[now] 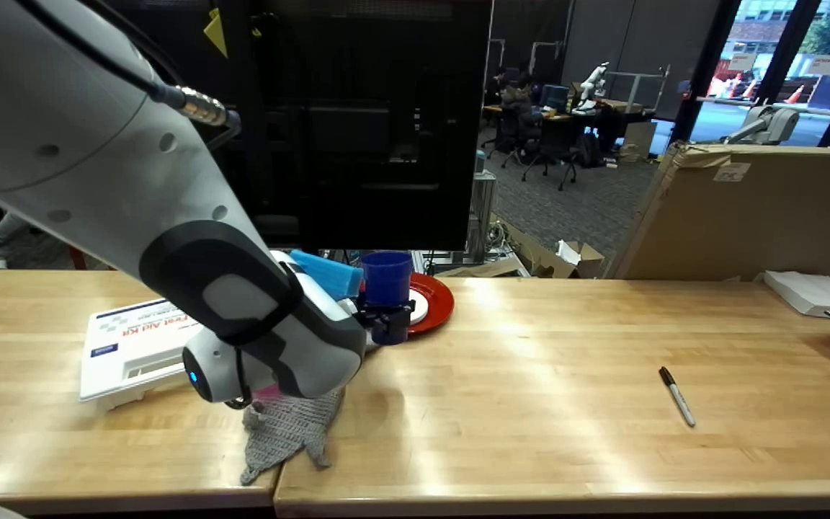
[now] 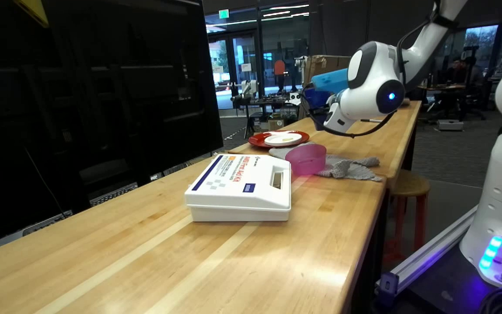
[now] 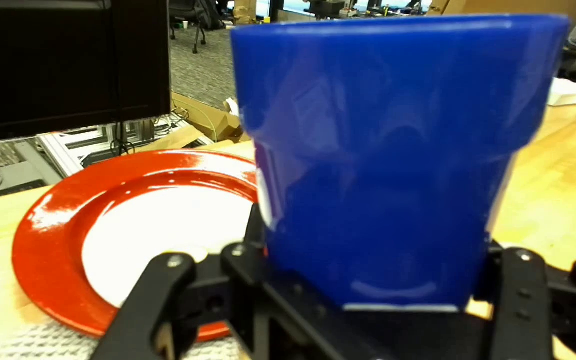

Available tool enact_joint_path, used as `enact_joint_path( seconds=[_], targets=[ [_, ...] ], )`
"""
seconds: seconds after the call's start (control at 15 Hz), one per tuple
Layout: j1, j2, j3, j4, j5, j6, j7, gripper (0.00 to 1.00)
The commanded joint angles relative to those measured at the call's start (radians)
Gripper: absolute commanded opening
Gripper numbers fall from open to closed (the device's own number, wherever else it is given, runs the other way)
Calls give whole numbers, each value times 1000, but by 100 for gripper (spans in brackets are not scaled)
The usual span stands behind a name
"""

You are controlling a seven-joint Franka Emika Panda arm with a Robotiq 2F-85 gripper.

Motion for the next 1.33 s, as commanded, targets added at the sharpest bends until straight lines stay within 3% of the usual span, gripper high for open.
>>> enact_joint_path(
  seconds=[0.0, 0.6, 1.27],
  targets=[
    [0, -40, 25, -4, -2, 22, -71, 58],
    [-3, -105, 57, -11, -1, 53, -192, 58],
    [-5, -121, 52, -8, -1, 31, -172, 58]
  ],
)
